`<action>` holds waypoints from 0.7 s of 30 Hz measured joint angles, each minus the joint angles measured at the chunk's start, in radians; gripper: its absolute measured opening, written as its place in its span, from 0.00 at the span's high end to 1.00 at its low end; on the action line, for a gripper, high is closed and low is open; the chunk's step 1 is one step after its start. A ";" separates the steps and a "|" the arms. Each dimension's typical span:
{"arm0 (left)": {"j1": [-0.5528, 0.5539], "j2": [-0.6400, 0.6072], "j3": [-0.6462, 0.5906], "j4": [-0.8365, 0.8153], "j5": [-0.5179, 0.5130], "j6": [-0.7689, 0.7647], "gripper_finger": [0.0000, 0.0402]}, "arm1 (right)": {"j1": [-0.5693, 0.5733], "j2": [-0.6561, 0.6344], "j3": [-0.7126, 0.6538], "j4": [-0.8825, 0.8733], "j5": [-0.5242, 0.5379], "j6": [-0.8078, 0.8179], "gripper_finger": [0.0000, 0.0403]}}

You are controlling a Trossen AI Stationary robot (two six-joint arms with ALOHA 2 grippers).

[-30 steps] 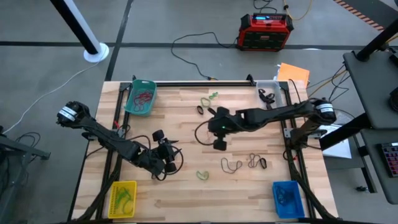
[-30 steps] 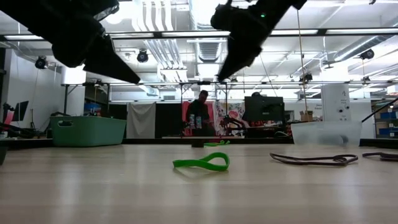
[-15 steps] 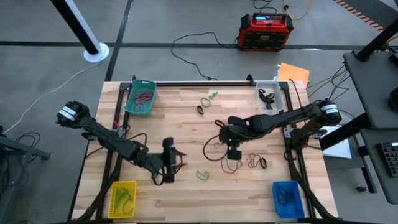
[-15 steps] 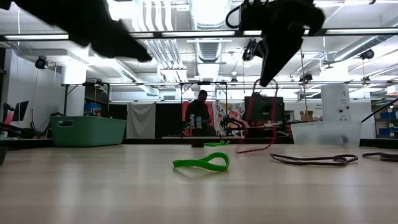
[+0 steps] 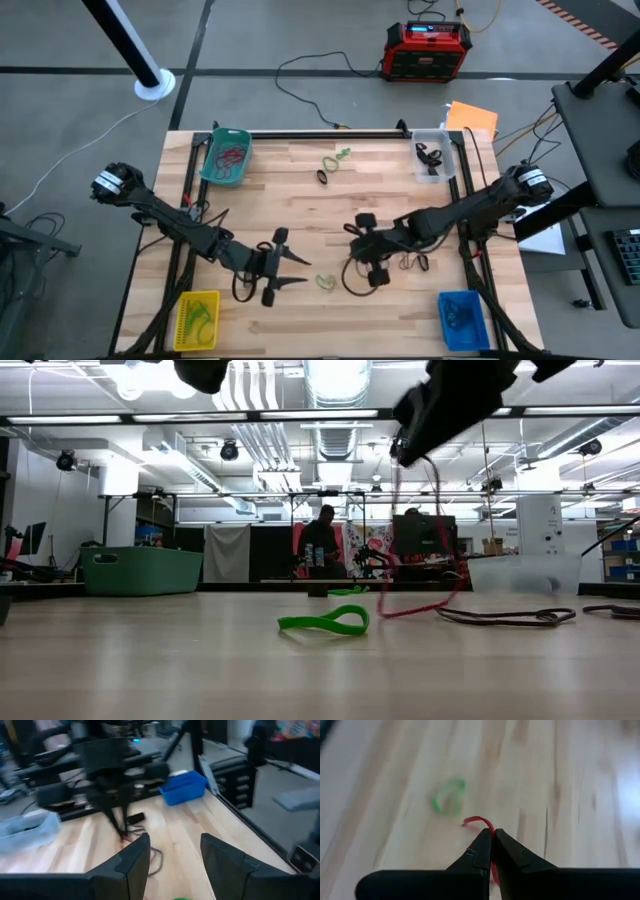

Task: Sort rubber bands into baskets
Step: Put the red rubber band into the green bin

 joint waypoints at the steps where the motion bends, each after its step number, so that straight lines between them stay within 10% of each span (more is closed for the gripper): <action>1: 0.000 -0.001 0.004 0.001 -0.023 -0.023 0.60 | 0.002 0.000 -0.017 0.065 0.001 -0.031 0.98; 10: 0.003 -0.003 0.019 -0.023 -0.114 -0.178 0.53 | -0.016 0.015 -0.117 0.660 0.008 -0.310 0.98; 21: 0.005 0.021 0.019 -0.063 -0.180 -0.202 0.33 | -0.021 0.094 -0.119 0.862 -0.001 -0.423 0.98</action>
